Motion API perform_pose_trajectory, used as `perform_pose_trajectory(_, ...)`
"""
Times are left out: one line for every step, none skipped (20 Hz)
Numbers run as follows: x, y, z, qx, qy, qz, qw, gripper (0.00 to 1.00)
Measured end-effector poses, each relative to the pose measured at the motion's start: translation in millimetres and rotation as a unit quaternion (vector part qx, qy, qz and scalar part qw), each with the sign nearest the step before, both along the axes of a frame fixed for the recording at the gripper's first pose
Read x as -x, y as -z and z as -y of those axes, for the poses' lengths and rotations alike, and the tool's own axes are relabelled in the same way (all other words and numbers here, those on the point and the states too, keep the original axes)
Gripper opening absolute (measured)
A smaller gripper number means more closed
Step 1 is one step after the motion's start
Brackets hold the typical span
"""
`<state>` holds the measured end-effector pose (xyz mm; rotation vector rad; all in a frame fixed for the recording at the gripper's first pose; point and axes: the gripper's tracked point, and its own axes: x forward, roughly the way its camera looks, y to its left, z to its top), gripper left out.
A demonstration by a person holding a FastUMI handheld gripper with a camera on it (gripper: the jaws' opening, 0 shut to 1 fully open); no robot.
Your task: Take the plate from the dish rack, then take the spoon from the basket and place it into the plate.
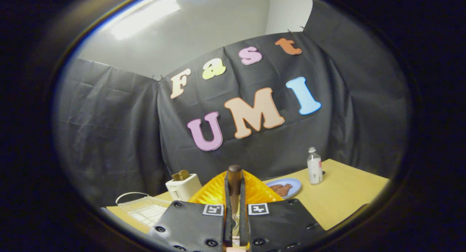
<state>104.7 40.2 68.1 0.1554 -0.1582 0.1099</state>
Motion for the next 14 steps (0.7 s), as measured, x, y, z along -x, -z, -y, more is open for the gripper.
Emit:
perform_pose_trajectory(9.0,1.4,-2.7,0.002,-0.003,0.0,1.0,0.1)
perform_pose_trajectory(17.7,5.2,-2.5,0.002,-0.003,-0.002,1.0,0.1)
perform_pose_trajectory(27.1,9.1,-3.1,0.001,-0.005,-0.004,1.0,0.1)
perform_pose_trajectory(35.9,14.7,-4.8,-0.003,-0.006,-0.006,1.0,0.1)
perform_pose_trajectory(44.5,22.3,-4.8,-0.008,-0.007,-0.01,1.0,0.1)
perform_pose_trajectory(53.2,31.3,-5.1,-0.014,-0.009,-0.015,1.0,0.1)
perform_pose_trajectory(60.7,40.4,-4.1,-0.021,-0.01,-0.02,1.0,0.1)
perform_pose_trajectory(67.2,49.8,-3.1,-0.027,-0.012,-0.027,0.999,0.1)
perform_pose_trajectory(72.2,60.2,-1.6,-0.033,-0.013,-0.035,0.999,0.1)
perform_pose_trajectory(77.4,70.2,0.1,-0.041,-0.013,-0.041,0.998,0.1)
perform_pose_trajectory(81.5,78.5,0.8,-0.049,-0.016,-0.048,0.998,0.1)
perform_pose_trajectory(85.1,85.6,0.1,-0.059,-0.021,-0.052,0.997,0.1)
perform_pose_trajectory(88.1,92.4,-0.1,-0.07,-0.025,-0.056,0.996,0.1)
perform_pose_trajectory(90.6,99.5,1.1,-0.079,-0.027,-0.061,0.995,0.1)
